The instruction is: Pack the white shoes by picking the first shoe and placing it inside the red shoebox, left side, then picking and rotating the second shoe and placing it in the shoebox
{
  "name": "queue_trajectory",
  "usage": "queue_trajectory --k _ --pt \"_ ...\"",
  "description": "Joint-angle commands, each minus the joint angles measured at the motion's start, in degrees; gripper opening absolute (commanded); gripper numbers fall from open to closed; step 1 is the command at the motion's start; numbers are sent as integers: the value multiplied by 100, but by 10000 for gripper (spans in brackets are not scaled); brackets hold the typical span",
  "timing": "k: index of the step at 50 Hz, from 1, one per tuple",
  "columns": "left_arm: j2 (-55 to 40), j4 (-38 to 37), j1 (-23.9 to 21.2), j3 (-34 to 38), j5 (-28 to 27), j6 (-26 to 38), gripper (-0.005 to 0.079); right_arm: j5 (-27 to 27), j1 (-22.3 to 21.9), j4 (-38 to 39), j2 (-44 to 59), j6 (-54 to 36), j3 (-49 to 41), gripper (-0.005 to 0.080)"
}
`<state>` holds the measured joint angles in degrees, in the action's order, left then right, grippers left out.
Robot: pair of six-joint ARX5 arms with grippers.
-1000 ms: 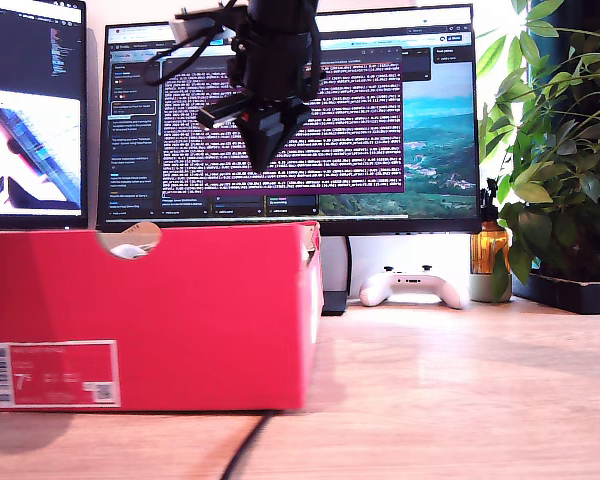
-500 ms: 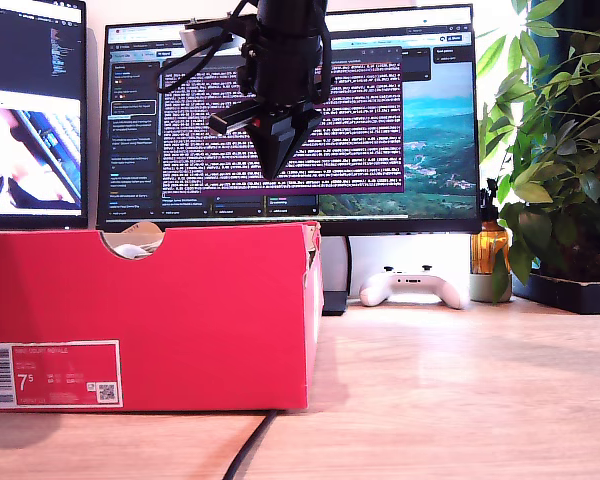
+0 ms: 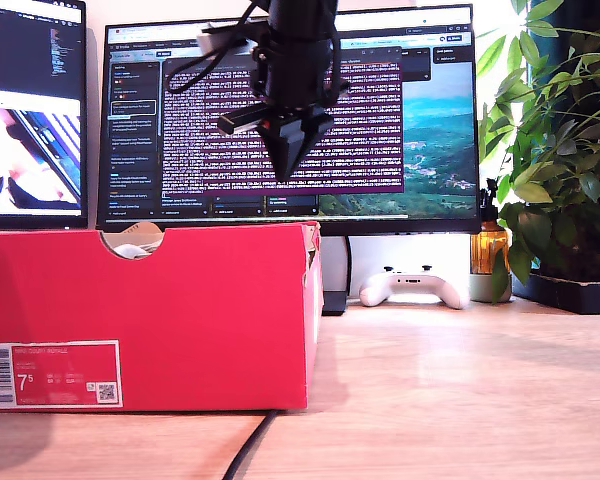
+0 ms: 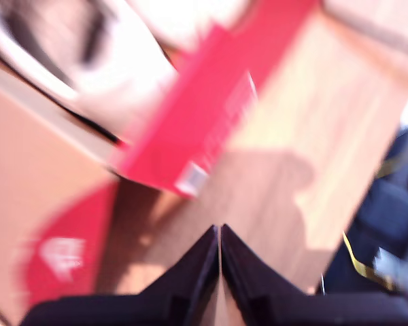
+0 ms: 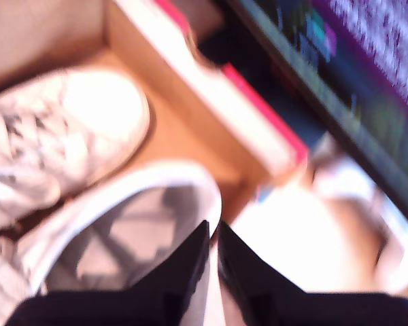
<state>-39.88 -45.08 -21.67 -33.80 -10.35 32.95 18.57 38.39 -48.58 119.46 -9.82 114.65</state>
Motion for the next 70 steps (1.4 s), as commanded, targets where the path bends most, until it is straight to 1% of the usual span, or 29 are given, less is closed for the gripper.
queue_trajectory --k 1,5,10,12,20,30,35,40,47,51,57,66,70 --pt "35 66 -11 -149 -85 -114 -22 0 -127 -57 -122 350 15 -2" --pt "83 295 -11 -256 -229 -273 -22 0 -280 -122 -157 553 15 -2" --pt "101 562 -11 -326 -382 -555 -22 2 -442 -229 -243 557 15 -2" --pt "98 717 -9 -334 -382 -603 -22 2 -507 -280 -282 557 15 -2" --pt "50 1478 20 -334 -380 -1182 -22 0 -728 -431 -472 560 15 -2" --pt "-125 2549 304 -334 -389 -1252 -22 0 -953 -573 -671 562 -13 -2" --pt "-341 2750 503 -334 -481 -1261 -22 2 -1062 -575 -791 562 -107 -2" --pt "-573 2855 680 -334 -737 -1261 -21 2 -1167 -503 -964 562 -323 -2" --pt "-861 3222 894 -334 -1012 -1266 -21 4 -1349 -302 -1272 562 -791 -2" --pt "-988 3453 1025 -334 -1062 -1322 -22 4 -1478 -94 -1519 560 -1193 -2" --pt "-1196 3615 1255 -334 -1305 -1329 -22 2 -1668 236 -1932 555 -1843 -2" --pt "-1478 4096 1637 -332 -1755 -1421 -21 0 -1917 1012 -2719 538 -3128 -2" --pt "-1550 4332 1764 -332 -1818 -1683 -21 2 -2024 1471 -3042 531 -3683 -2"
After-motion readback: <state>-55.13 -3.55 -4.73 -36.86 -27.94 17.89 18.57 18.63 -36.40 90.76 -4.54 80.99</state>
